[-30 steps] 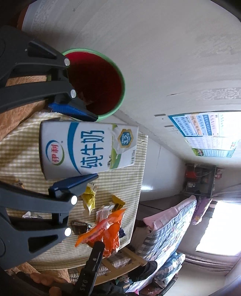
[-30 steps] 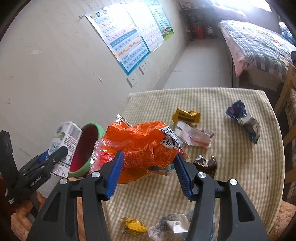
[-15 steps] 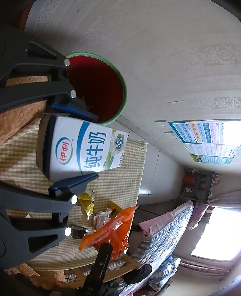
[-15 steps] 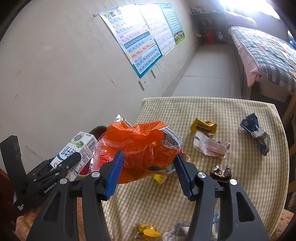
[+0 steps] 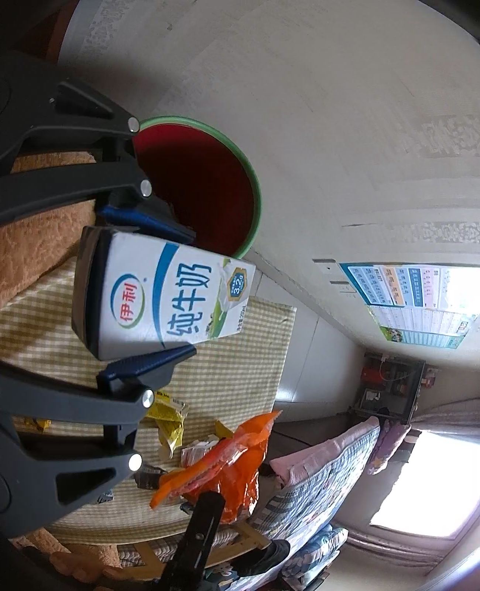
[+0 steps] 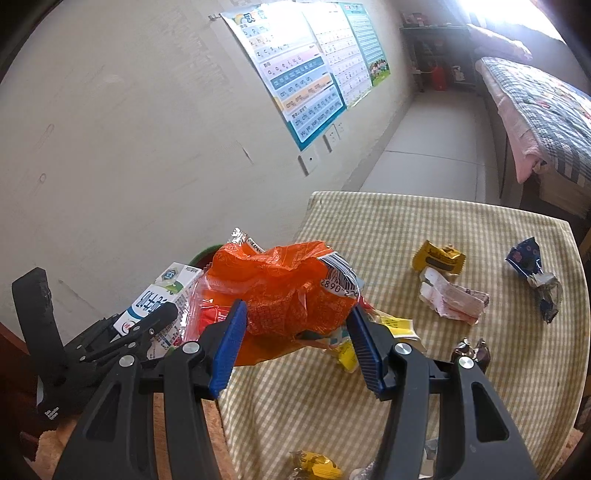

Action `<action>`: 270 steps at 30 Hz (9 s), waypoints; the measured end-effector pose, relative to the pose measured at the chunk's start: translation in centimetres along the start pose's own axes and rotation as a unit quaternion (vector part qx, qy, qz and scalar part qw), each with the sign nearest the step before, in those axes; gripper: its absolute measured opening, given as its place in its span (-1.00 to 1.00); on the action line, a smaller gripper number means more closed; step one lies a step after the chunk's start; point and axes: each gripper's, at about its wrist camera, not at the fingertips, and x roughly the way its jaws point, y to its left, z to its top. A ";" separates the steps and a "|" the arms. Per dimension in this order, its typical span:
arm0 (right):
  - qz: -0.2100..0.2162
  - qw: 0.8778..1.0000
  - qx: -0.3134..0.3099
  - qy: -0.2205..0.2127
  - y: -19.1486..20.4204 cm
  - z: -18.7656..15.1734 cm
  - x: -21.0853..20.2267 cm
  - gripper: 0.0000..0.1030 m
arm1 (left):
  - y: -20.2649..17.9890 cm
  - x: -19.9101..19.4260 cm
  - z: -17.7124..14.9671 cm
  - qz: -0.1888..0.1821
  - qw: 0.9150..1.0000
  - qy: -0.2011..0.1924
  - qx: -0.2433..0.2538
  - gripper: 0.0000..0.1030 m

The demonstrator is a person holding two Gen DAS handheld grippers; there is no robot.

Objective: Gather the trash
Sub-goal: 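Carry the milk carton and orange bag over the green bucket, then open both grippers to drop the carton and bag into the bucket, then grasp the yellow paper wrapper with the left gripper, then grasp the brown chocolate wrapper with the right gripper while the left holds its wrapper, then carry the yellow and brown wrappers over the green bucket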

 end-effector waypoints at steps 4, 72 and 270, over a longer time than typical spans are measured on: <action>0.002 1.000 -0.003 0.002 0.5 0.1 0.4 0.05 | 0.5 0.2 -0.1 0.004 1.000 0.002 -0.005 0.04; -0.019 0.985 -0.133 0.104 12.3 2.9 16.0 0.10 | 15.8 8.1 -2.1 0.077 0.990 0.077 -0.092 0.04; -0.009 0.998 -0.053 -0.018 3.8 0.7 1.7 -0.11 | 2.2 0.6 1.5 0.038 0.999 -0.009 -0.027 -0.07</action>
